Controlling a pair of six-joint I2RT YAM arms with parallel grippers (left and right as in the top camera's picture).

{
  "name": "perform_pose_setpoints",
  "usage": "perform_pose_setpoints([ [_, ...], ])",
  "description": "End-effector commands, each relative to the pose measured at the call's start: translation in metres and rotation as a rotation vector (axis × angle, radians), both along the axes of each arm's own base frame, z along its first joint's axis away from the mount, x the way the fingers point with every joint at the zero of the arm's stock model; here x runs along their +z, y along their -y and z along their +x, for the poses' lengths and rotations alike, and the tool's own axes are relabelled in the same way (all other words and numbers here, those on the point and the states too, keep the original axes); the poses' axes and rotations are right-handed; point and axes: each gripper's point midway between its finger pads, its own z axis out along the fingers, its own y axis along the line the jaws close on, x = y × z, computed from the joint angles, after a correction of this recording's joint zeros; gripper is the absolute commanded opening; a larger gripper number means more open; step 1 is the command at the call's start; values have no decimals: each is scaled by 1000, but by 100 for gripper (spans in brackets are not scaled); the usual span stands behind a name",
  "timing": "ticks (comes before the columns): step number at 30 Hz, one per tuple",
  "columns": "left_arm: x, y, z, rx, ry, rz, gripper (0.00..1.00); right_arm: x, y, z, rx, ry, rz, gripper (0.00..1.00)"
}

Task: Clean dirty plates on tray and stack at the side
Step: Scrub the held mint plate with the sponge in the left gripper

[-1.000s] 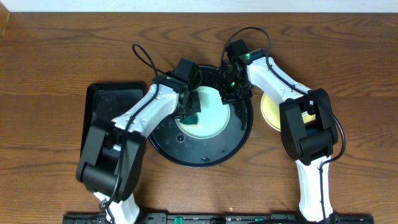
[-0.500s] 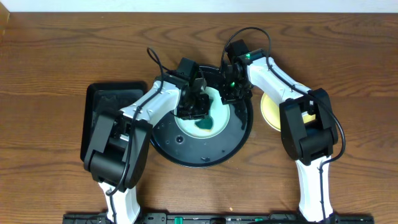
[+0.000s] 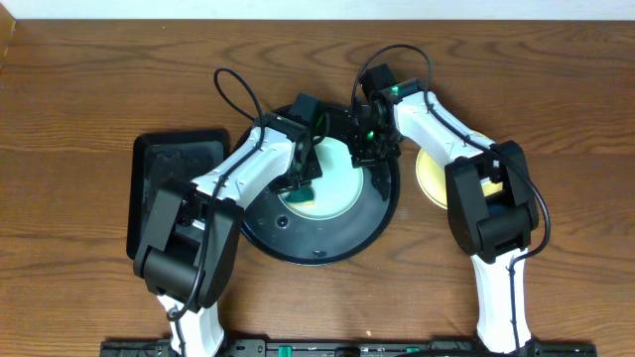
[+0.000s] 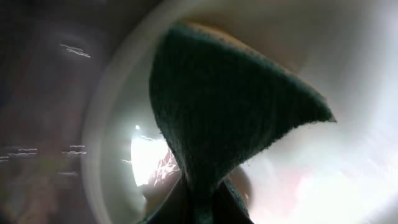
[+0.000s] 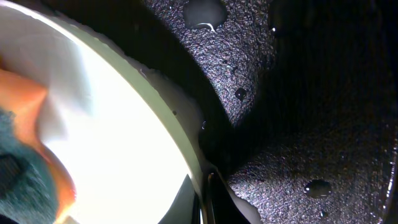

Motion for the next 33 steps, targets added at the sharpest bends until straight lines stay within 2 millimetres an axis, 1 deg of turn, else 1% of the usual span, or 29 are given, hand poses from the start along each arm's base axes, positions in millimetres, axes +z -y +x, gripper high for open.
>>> perform_pose_setpoints([
  [1,6,-40,13,42,84,205,7,-38,9,-14,-18,-68,-81,1],
  [4,5,-39,14,6,86,207,7,-38,9,-14,-18,-68,-82,1],
  [7,6,-34,22,-21,118,192,7,-38,10,-14,-18,-67,-84,1],
  [8,6,-23,30,-75,140,143,7,-38,10,-14,-18,-68,-84,1],
  [9,6,-15,32,-121,145,105,7,-38,10,-14,-18,-67,-84,1],
  [10,6,-2,33,-186,148,44,7,-38,10,-14,-18,-68,-84,1],
  [12,8,29,30,-343,145,-107,7,-38,10,-14,-18,-68,-85,1],
  [14,12,49,23,-449,138,-215,7,-38,10,-14,-18,-67,-85,1],
  [16,16,64,14,-520,121,-306,7,-38,10,-14,-18,-67,-85,1],
  [18,17,69,4,-539,87,-354,7,-38,10,-14,-18,-67,-84,1],
  [24,11,55,-27,-514,-58,-333,7,-38,10,-14,-18,-67,-85,1],
  [26,7,43,-30,-493,-85,-266,8,-38,10,-14,-18,-67,-84,1],
  [27,4,32,-28,-452,-89,-201,8,-38,10,-14,-18,-68,-84,1],
  [29,-1,1,-18,-297,-73,-22,7,-38,10,-14,-18,-67,-84,1],
  [30,-1,-14,-12,-210,-48,67,7,-38,10,-14,-18,-68,-84,1],
  [32,3,-37,1,-87,17,196,7,-38,10,-14,-18,-68,-84,1],
  [33,5,-45,7,-43,51,242,7,-38,10,-14,-18,-67,-84,1],
])
